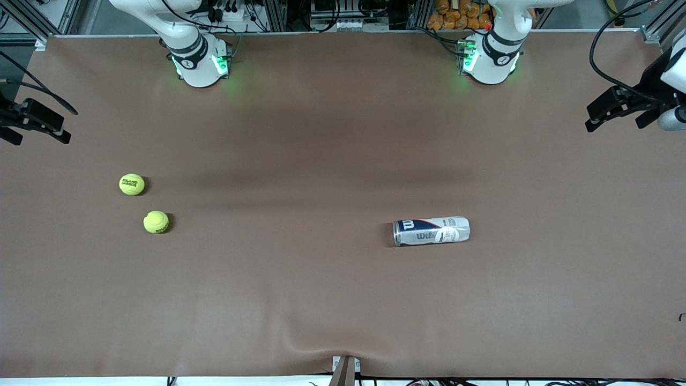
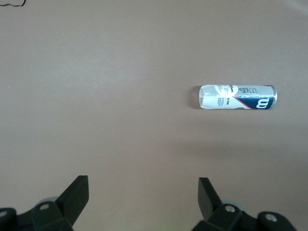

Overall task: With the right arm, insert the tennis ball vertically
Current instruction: 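Move the left gripper down over the white-blue ball can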

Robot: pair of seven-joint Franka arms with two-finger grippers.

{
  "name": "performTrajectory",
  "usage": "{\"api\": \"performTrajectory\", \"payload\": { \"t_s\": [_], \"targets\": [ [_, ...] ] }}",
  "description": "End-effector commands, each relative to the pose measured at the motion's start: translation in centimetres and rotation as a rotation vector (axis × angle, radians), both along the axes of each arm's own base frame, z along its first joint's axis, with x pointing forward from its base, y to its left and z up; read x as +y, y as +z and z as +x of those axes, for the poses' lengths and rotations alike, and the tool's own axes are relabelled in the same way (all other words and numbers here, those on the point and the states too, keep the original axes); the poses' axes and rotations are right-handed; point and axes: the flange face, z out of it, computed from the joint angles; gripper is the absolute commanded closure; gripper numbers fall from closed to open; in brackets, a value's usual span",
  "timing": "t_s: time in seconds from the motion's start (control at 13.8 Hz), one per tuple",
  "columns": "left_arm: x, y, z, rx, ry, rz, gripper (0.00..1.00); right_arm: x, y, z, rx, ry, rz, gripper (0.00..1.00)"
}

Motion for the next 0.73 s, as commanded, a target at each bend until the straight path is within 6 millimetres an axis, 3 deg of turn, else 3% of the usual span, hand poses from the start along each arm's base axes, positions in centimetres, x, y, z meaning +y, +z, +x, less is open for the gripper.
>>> {"api": "performTrajectory", "payload": {
  "t_s": [0.0,0.29,0.44,0.51,0.65],
  "targets": [
    [-0.3,0.0,0.4,0.022,-0.030,-0.012,0.00,-0.3,0.3,0.2,0.006,-0.009,0.003,0.00],
    [0.1,-0.6,0.8,0.044,-0.025,0.002,0.00,-0.3,0.2,0.2,0.009,-0.009,0.003,0.00],
    [-0.3,-2.1,1.3,0.072,-0.042,-0.002,0.00,-0.3,0.1,0.2,0.010,-0.009,0.003,0.00],
    [-1.1,-3.9,2.3,0.106,-0.055,-0.001,0.00,-0.3,0.1,0.2,0.012,-0.009,0.003,0.00],
    [-5.7,-8.0,4.1,0.155,-0.137,0.013,0.00,-0.6,0.1,0.2,0.013,-0.012,0.003,0.00]
  ]
}}
